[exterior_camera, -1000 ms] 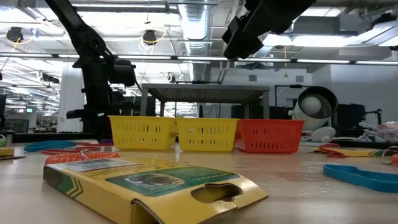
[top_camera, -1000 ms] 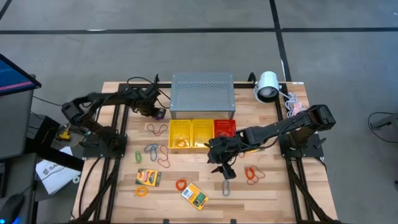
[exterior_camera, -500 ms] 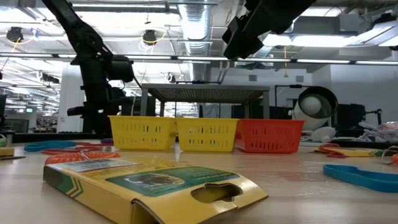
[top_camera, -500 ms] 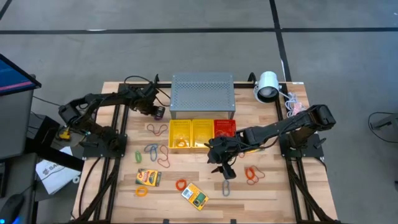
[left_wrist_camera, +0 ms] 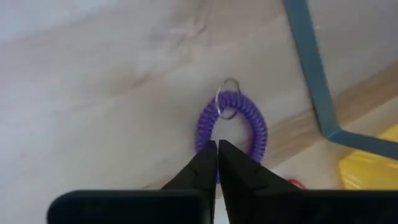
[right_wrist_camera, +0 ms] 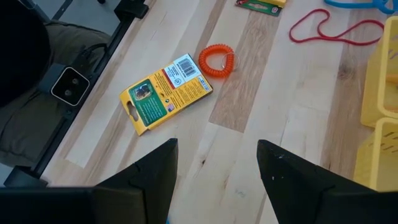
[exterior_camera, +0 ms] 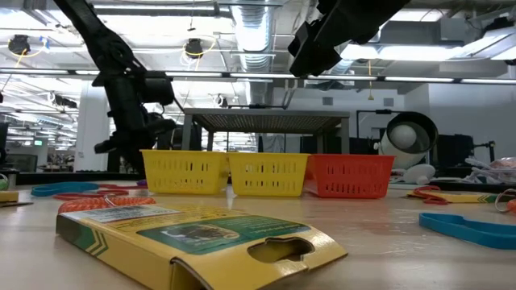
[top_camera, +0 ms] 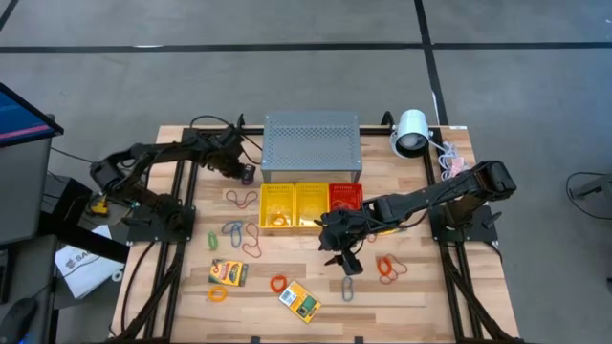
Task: Pick & Place Office Desk Supplies
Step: Put the violet spring keychain into the left yellow bin
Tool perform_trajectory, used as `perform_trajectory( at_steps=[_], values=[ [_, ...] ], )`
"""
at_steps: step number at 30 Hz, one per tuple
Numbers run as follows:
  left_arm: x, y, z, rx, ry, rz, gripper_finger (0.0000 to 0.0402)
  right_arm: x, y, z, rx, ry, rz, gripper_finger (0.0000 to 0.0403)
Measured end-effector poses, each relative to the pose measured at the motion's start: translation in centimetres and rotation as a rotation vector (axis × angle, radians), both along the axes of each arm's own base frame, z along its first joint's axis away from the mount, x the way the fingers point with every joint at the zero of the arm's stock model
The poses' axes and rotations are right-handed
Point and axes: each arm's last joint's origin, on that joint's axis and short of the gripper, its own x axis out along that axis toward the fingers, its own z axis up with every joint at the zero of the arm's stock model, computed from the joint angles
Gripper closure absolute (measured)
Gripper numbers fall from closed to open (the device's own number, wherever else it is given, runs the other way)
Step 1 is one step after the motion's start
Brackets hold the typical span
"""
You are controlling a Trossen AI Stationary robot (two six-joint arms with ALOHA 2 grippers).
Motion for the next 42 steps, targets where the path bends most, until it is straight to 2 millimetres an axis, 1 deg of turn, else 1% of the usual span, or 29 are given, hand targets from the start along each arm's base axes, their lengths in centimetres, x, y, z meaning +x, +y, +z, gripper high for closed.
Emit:
perform_trajectory(
  at_steps=[3, 5, 14, 18, 21, 26, 33, 42],
  values=[
    [0.0, 0.1, 0.1, 0.022, 0.004, -0.005, 0.037, 0.0, 0.0, 0.0, 0.0, 0.0, 0.0, 0.0191],
    [0.0, 0.1, 0.1, 0.027, 0.005, -0.019, 0.0352, 0.0, 0.0, 0.0, 0.0, 0.0, 0.0, 0.0191],
    [0.1, 0.0, 0.1, 0.009, -0.015, -0.029, 0.0231, 0.0, 0.0, 0.0, 0.0, 0.0, 0.0, 0.0191],
    [0.0, 0.0, 0.1, 0.025, 0.002, -0.02, 0.0198, 0.0, 0.0, 0.0, 0.0, 0.0, 0.001, 0.0191],
    [-0.2, 0.0, 0.1, 0.045, 0.051, -0.004, 0.0189, 0.0, 0.0, 0.0, 0.0, 0.0, 0.001, 0.0191],
    [-0.3, 0.0, 0.1, 0.05, 0.08, 0.004, 0.019, 0.0, 0.0, 0.0, -0.002, -0.001, 0.002, 0.0191],
    [0.3, -0.7, 0.0, 0.079, 0.109, -0.026, 0.0192, 0.0, 0.0, 0.0, -0.004, -0.002, 0.005, 0.0191],
    [1.0, -0.6, -1.7, 0.037, 0.168, -0.029, 0.0192, 0.0, 0.0, 0.0, -0.01, -0.006, 0.012, 0.0191]
  ],
)
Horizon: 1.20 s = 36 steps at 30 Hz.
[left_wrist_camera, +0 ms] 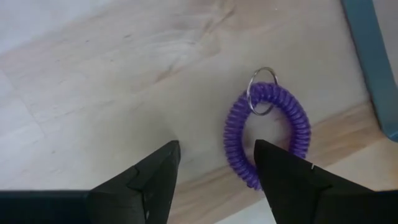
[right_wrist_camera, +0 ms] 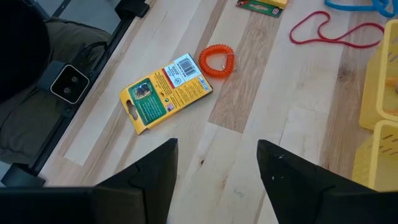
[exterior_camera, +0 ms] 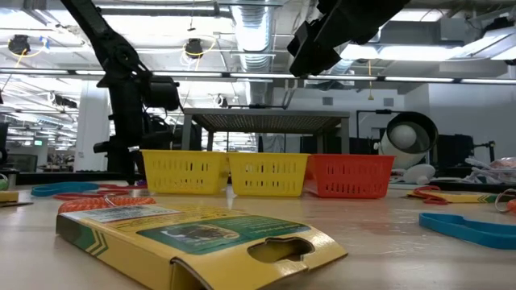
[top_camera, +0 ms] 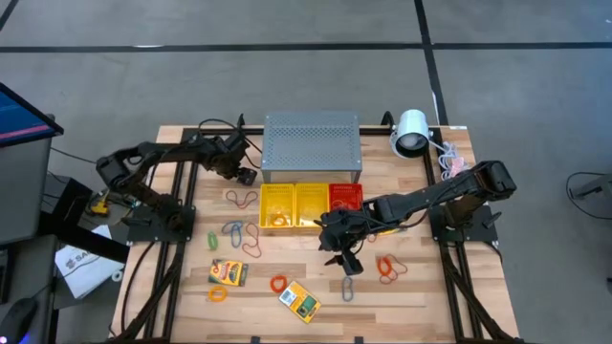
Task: Pick & Place Office Desk Supplies
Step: Put the violet spring keychain into the left yellow bin
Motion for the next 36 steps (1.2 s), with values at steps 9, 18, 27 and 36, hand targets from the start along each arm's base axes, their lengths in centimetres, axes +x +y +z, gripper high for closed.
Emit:
perform_trajectory(
  at_steps=[9, 18, 27, 36],
  values=[
    [-0.1, -0.1, -0.3, -0.01, 0.011, 0.0, 0.0196, 0.0, 0.0, 0.0, 0.0, -0.002, 0.001, 0.0191],
    [-0.3, -0.2, -0.5, -0.018, 0.051, -0.04, 0.0311, 0.0, 0.0, 0.0, 0.0, -0.003, 0.001, 0.0191],
    [-0.5, 0.0, -0.5, -0.026, 0.056, -0.064, 0.0385, 0.0, 0.0, 0.0, 0.0, -0.003, 0.001, 0.0191],
    [-0.8, -0.1, 2.3, 0.049, -0.006, -0.076, 0.0392, 0.0, 0.0, 0.0, 0.0, -0.002, -0.001, 0.0191]
  ],
)
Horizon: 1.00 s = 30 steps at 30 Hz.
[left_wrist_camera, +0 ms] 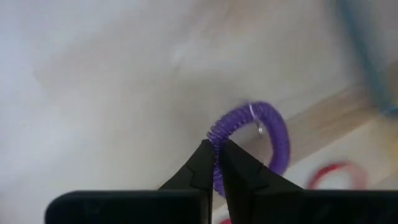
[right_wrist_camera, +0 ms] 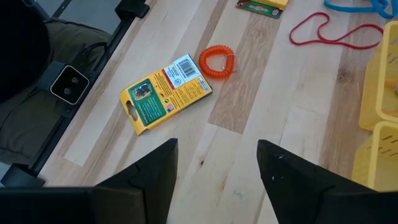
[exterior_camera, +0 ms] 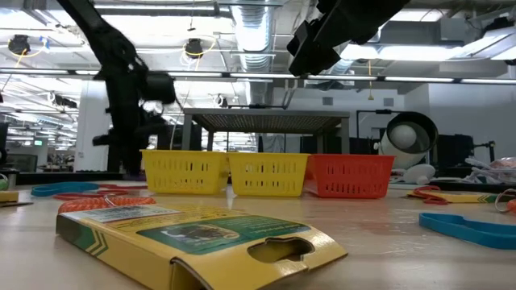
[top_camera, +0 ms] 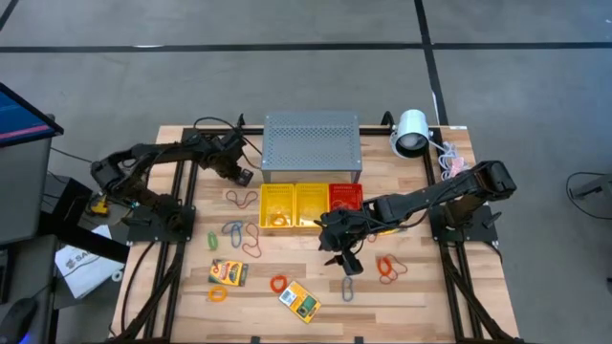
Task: Pick & Place Office Desk Supplies
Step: Put the violet spring keychain into the left yellow bin
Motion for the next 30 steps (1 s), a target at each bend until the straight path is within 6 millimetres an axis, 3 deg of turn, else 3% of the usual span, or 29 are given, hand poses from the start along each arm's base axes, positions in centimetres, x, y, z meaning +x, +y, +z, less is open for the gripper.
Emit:
perform_trajectory(
  at_steps=[13, 20, 30],
  values=[
    [-3.6, -2.2, 6.6, 0.186, -0.147, 0.047, 0.0395, 0.3, -1.0, 0.0, 0.002, 0.0, -0.033, 0.0191],
    [-4.9, -3.9, 9.4, 0.248, -0.318, -0.01, 0.0395, 0.7, -2.4, 0.2, 0.006, -0.023, -0.074, 0.0191],
    [-5.1, -5.5, 11.9, 0.253, -0.624, -0.172, 0.0394, 2.9, -4.2, 2.2, 0.073, -0.311, -0.142, 0.0191]
  ],
)
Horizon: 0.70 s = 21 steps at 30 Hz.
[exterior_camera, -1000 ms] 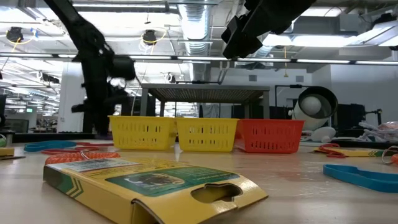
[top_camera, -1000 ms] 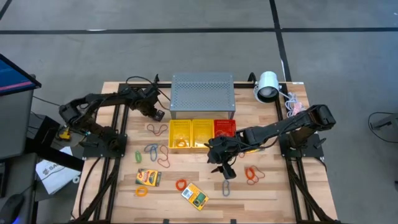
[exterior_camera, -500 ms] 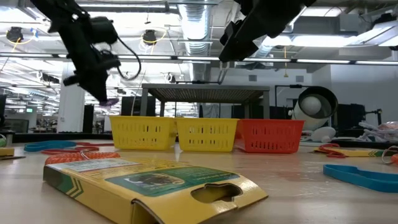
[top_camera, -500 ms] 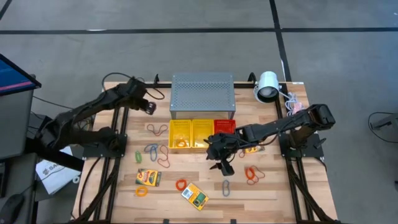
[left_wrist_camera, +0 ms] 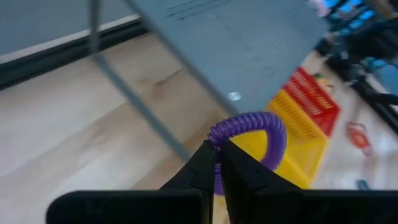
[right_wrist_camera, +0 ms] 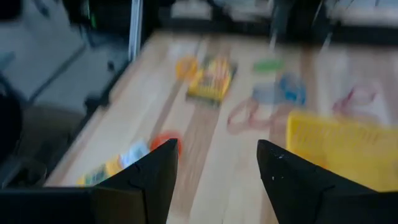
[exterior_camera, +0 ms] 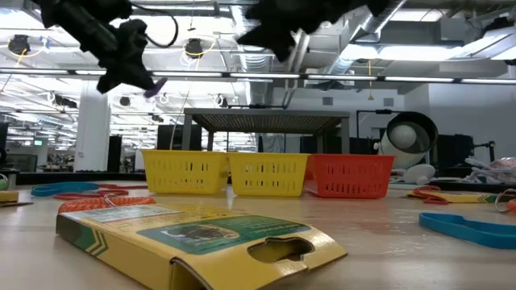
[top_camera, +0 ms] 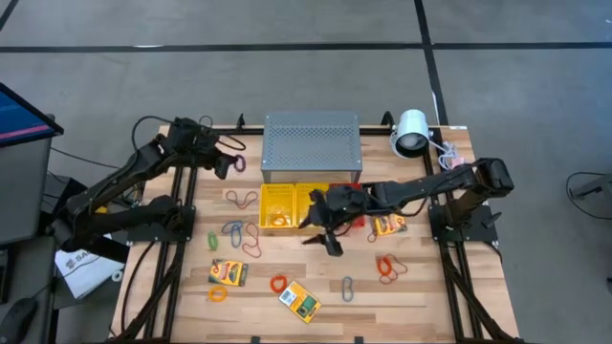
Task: Pick & Place Office Desk Supplies
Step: Put the violet spring keychain into the left yellow bin
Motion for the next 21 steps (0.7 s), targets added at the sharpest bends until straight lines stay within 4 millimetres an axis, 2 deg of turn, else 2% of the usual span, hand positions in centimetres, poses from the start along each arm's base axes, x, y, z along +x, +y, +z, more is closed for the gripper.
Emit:
perform_trajectory(
  at_steps=[5, 14, 21],
  values=[
    [1.1, -0.7, 0.5, 0.018, -0.057, -0.07, 0.0394, 1.3, -1.4, 0.4, 0.023, -0.119, -0.117, 0.0191],
    [3.0, -2.4, 1.5, 0.077, -0.155, -0.19, 0.0394, 3.5, -4.6, -2.4, 0.126, -0.139, -0.254, 0.0191],
    [3.7, -3.2, 1.6, 0.132, -0.141, -0.178, 0.0395, 3.9, -4.9, -0.8, 0.14, -0.274, -0.251, 0.0191]
  ],
)
